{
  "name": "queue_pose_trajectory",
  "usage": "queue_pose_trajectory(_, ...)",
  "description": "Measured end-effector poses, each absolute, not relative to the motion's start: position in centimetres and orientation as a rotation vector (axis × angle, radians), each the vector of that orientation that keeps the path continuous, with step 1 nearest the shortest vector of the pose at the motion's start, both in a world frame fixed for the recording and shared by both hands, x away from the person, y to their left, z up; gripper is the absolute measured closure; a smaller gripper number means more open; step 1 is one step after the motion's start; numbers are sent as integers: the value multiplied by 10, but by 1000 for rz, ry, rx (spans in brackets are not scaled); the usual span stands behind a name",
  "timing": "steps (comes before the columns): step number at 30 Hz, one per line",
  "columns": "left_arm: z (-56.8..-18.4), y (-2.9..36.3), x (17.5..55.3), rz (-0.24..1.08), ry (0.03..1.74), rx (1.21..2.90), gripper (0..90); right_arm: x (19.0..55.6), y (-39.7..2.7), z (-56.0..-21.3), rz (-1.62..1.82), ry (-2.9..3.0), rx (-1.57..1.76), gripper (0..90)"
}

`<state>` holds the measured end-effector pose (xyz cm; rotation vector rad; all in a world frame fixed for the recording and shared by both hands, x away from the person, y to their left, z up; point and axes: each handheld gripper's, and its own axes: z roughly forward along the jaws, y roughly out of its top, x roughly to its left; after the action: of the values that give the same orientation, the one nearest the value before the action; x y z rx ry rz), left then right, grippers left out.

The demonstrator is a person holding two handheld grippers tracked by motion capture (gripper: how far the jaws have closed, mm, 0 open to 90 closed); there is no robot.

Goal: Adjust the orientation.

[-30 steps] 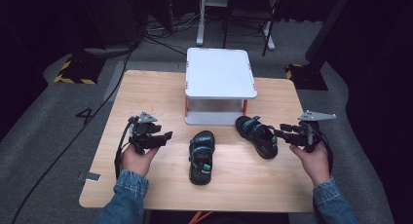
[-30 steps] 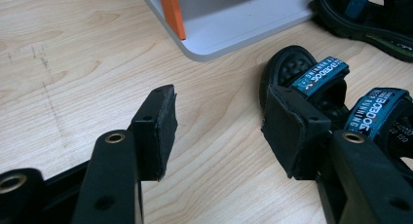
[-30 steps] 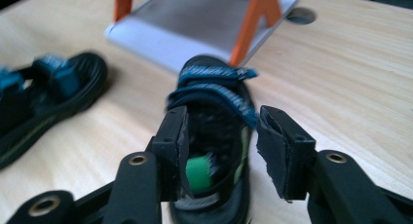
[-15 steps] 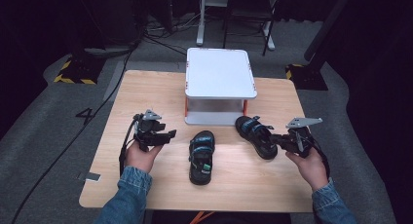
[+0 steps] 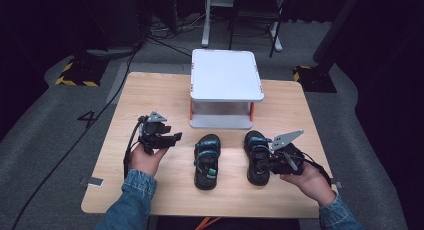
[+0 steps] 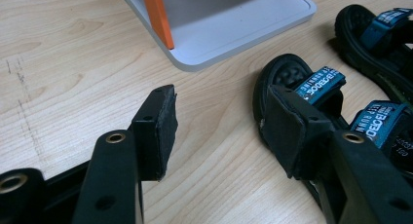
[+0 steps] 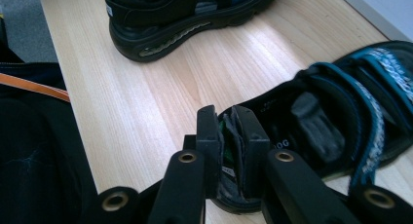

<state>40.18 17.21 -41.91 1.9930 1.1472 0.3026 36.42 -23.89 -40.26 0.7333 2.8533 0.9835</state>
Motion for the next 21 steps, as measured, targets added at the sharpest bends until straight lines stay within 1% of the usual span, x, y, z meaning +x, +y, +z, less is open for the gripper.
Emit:
queue_pose_trajectory(2,-419,171,402,303,1144,1993,463,366,-242,-402,994,2847,773,811)
queue_pose_trajectory(3,-419,171,402,303,1142,1997,463,367,-244,-402,1002,2842,789,764)
queue_pose_trajectory(6,-419,170,403,300,1142,2000,463,369,-247,-401,1035,2814,828,686)
queue_pose_trajectory(7,-419,170,403,300,1143,2001,463,370,-248,-400,1046,2778,821,613)
queue_pose_trajectory(8,-419,170,403,303,1142,2002,463,371,-250,-399,1060,2715,829,514)
queue_pose_trajectory(9,-419,170,403,303,1141,2002,463,373,-253,-398,1079,2671,854,494)
queue_pose_trajectory(12,-419,171,402,303,1147,1999,462,379,-261,-401,1129,2591,911,484)
queue_pose_trajectory(14,-419,172,401,306,1150,2002,461,385,-263,-409,1031,2574,950,472)
queue_pose_trajectory(18,-419,176,398,311,1162,1996,460,396,-261,-429,910,2574,972,487)
queue_pose_trajectory(19,-419,177,397,311,1166,1992,460,398,-260,-432,898,2574,971,503)
queue_pose_trajectory(21,-420,179,395,316,1175,1993,460,401,-257,-435,885,2561,955,578)
